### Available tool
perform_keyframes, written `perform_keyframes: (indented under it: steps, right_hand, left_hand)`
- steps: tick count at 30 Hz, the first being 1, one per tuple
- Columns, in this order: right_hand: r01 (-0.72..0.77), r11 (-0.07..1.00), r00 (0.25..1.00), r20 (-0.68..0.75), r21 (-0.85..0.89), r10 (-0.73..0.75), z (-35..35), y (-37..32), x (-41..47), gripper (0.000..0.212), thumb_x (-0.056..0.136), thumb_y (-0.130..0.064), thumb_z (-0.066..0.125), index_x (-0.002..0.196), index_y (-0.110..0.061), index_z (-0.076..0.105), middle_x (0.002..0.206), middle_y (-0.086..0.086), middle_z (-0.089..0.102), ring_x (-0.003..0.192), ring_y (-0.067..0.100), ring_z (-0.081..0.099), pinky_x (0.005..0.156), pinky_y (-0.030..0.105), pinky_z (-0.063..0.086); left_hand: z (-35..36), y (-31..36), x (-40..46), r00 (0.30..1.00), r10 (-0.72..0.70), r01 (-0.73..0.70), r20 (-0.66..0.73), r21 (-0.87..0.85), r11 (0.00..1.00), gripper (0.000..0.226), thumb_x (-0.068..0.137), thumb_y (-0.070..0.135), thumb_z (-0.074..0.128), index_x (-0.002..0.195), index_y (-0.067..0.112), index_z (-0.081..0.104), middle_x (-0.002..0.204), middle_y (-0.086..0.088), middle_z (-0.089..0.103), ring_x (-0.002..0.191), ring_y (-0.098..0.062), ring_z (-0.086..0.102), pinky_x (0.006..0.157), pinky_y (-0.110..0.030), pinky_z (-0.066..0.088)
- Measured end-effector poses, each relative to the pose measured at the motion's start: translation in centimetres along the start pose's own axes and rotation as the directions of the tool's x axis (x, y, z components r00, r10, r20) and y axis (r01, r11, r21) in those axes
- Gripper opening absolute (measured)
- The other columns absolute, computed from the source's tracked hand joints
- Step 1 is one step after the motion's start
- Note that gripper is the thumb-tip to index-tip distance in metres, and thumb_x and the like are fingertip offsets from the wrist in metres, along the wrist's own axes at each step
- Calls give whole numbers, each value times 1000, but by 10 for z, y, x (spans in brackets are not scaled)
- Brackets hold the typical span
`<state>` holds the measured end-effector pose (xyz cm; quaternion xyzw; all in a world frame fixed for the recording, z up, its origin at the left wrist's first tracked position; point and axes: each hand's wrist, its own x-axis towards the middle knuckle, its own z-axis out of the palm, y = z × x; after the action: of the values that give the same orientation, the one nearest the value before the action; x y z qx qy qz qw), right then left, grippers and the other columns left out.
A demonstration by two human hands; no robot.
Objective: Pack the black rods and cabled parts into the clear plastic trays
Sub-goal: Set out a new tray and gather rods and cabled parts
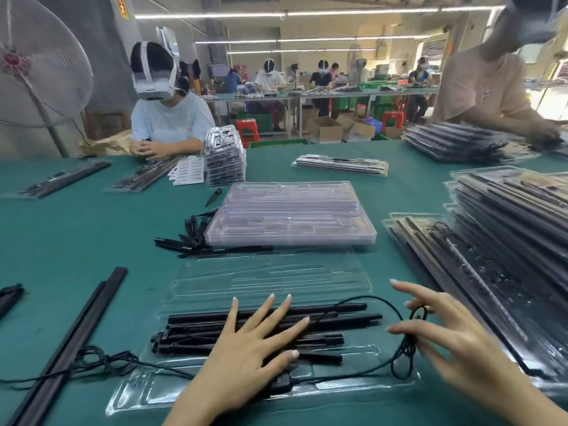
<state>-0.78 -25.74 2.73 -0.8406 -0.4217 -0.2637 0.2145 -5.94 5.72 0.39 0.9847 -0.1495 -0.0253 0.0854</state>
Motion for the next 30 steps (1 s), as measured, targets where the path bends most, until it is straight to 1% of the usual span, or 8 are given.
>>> perform_keyframes:
  steps: [4,9,12,15,22,25,28,30]
  right_hand:
    - [34,974,991,134,-226,-4,-13,6,4,25,61,-27,85,84,-27,75,137,5,53,104,17,51,77,39,50]
    - [-277,944,954,172,181,247,-19,-1,5,28,86,-51,57,73,-32,73,105,-22,63,93,3,55,82,15,40]
    - [-434,807,898,119,401,424,-11,-10,5,8,80,-31,70,75,-36,74,70,-5,62,63,10,59,61,19,43]
    - [-523,629,829,171,575,533,-7,-17,5,29,74,-31,68,102,-42,68,59,11,50,53,18,49,55,22,41]
    - [-603,633,791,464,486,398,-23,-24,1,32,89,-40,46,80,-20,70,58,1,47,48,10,43,42,20,39]
    - [-723,323,690,651,610,316,-10,-10,-14,42,103,-17,37,83,-5,72,54,13,49,37,19,46,33,26,43]
    - [-729,-124,626,730,673,276,-13,1,3,46,61,-13,54,101,2,72,75,22,58,56,25,56,51,38,53]
    - [-690,-80,656,668,719,352,-13,1,2,46,64,-5,54,106,-8,73,87,19,63,67,20,59,63,36,55]
  left_hand:
    - [1,0,0,1000,-1,1,-2,-2,1000,49,82,75,-3,129,72,-16,143,37,-31,133,8,-34,108,-46,-27]
    - [2,0,0,1000,2,-2,4,13,1000,60,74,88,4,129,72,-15,144,37,-29,133,9,-32,110,-46,-26]
    - [1,0,0,1000,0,0,-1,-7,1000,60,73,88,5,129,73,-13,143,41,-26,134,11,-29,110,-45,-26]
    - [0,1,-1,1000,2,-2,0,-13,1000,59,73,88,5,129,74,-12,143,42,-25,134,11,-28,110,-43,-26]
    - [3,0,-2,1000,2,-2,-18,-15,1000,59,74,87,3,129,73,-13,143,40,-28,133,12,-30,111,-42,-22]
    - [2,1,-2,1000,5,-6,-23,-17,1000,58,74,87,2,129,73,-14,142,41,-28,133,12,-31,111,-41,-22]
    - [2,1,-3,999,25,-25,-32,-14,1000,55,79,83,5,129,73,-12,144,38,-27,134,9,-30,112,-42,-21]
    - [1,1,-3,996,87,-87,-24,-21,996,48,86,76,8,131,72,-7,146,36,-26,136,6,-29,110,-44,-24]
